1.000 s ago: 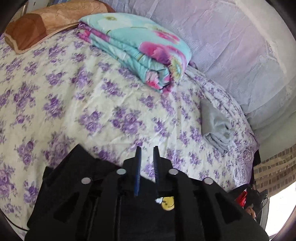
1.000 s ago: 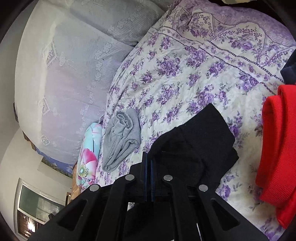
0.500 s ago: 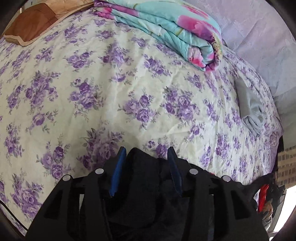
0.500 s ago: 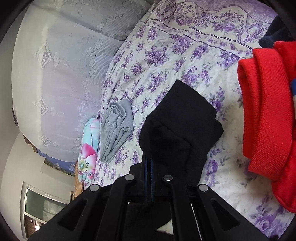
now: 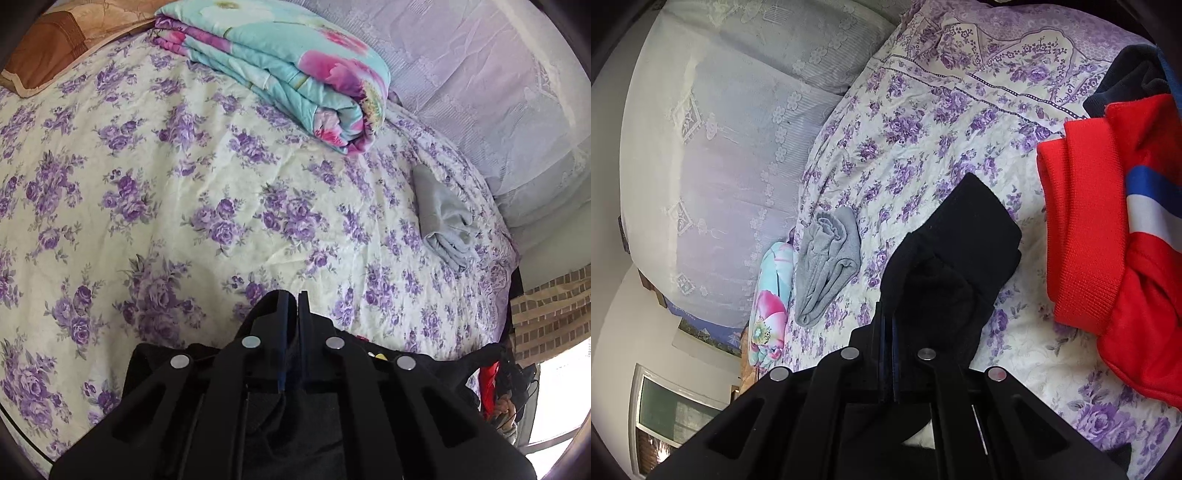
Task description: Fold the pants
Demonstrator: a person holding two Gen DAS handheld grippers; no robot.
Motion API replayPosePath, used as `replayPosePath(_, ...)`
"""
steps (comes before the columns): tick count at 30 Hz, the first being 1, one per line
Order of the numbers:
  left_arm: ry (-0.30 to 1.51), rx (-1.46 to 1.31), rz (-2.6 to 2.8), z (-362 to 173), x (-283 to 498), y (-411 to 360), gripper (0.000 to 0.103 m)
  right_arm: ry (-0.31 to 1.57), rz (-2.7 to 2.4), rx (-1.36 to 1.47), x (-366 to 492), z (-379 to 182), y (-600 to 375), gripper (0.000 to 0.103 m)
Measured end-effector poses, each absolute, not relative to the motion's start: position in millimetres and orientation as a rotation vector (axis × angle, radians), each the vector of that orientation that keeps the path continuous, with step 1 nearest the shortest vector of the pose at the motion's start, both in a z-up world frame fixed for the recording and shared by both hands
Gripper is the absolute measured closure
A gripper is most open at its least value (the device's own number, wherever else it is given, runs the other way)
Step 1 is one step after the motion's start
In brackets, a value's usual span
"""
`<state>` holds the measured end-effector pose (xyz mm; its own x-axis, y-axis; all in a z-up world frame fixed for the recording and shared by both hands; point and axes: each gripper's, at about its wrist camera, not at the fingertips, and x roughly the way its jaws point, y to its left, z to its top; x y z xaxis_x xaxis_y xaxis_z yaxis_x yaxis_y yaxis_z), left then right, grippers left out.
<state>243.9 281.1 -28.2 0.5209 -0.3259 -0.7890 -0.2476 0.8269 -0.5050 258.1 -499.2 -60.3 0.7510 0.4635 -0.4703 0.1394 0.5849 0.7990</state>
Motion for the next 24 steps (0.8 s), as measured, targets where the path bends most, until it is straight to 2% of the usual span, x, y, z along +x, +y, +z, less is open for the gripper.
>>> replayPosePath(2,1.069,-0.617,-0.009,-39.1,248.0,284.6,0.089,0.725,0.208,0.960,257.3,-65.0,-500.2,0.100)
replayPosePath(4,1.099,-0.613,0.016,-48.0,251.8,289.6,0.067,0.727,0.207,0.968,257.0,-68.1,-501.3,0.100)
replayPosePath(6,1.135,-0.606,0.035,-56.7,254.8,291.5,0.064,0.730,0.206,0.973,256.6,-70.0,-502.4,0.100)
replayPosePath(8,1.140,-0.573,0.047,-61.0,253.1,288.9,0.069,0.732,0.204,0.974,255.6,-71.3,-503.0,0.100)
replayPosePath(9,1.134,-0.561,0.043,-60.9,251.6,287.1,0.086,0.734,0.203,0.974,255.2,-71.8,-503.4,0.100)
replayPosePath(10,1.122,-0.569,0.031,-59.4,249.2,286.6,0.092,0.736,0.200,0.976,254.7,-72.7,-504.2,0.100)
replayPosePath(13,1.024,-0.626,0.017,-38.9,239.8,291.4,0.101,0.736,0.192,0.979,253.4,-73.4,-505.8,0.100)
replayPosePath(20,0.766,-0.674,0.005,38.0,270.2,304.2,0.101,0.702,0.191,0.926,287.7,-45.8,-504.1,0.100)
replayPosePath(24,0.654,-0.690,0.080,39.1,313.9,314.1,0.100,0.683,0.145,0.803,343.1,-31.0,-493.0,0.100)
